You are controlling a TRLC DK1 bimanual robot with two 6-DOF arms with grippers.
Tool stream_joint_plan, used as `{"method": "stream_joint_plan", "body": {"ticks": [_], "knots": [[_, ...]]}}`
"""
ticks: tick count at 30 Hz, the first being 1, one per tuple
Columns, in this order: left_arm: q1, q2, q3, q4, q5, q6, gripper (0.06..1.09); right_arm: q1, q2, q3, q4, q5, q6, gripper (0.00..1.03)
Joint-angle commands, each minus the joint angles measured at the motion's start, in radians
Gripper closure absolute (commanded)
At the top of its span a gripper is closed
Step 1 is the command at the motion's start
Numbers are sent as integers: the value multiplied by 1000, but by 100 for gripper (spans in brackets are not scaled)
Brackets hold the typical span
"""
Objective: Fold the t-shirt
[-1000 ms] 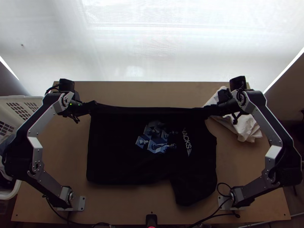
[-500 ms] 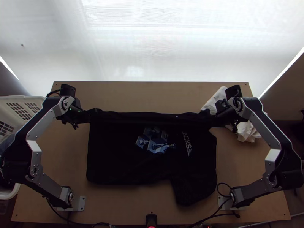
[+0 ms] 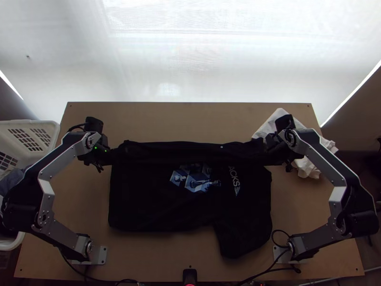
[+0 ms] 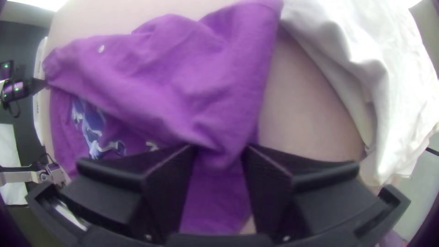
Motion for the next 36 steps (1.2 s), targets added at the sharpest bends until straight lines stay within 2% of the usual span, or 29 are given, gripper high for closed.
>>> {"method": "stream_joint_plan", "body": {"ticks": [1,4,6,8,11,16,18,19,20,22,24,32,36], "knots": [[-32,-86,-70,57,0,26,56,26,-42,-11,-61,107,7,4],[-23,-139,-90,34,37,34,39,26,-94,-12,-132,119,7,4],[-14,-175,-107,8,86,52,9,20,-143,-9,-184,119,7,4],[-14,-230,-107,-27,86,54,10,10,-192,-5,-267,106,19,4],[-13,-369,-142,-49,112,78,10,-19,-263,-74,-396,-51,64,4],[-11,-529,-243,-90,114,141,10,-36,-384,-321,-411,-108,65,5],[-13,-561,-266,-128,115,147,10,-40,-442,-393,-376,-203,88,4],[-14,-573,-271,-142,118,144,10,-31,-470,-410,-363,-226,137,4],[-22,-581,-274,-161,125,137,10,-10,-491,-433,-349,-227,179,4],[-36,-587,-280,-197,135,108,10,78,-537,-480,-308,-226,191,4],[-60,-601,-294,-208,138,92,10,83,-574,-514,-270,-224,192,5],[-94,-670,-380,-161,138,51,10,-57,-612,-546,-271,-197,225,5],[-91,-681,-394,-133,137,39,10,-77,-623,-569,-259,-163,225,5]]}}
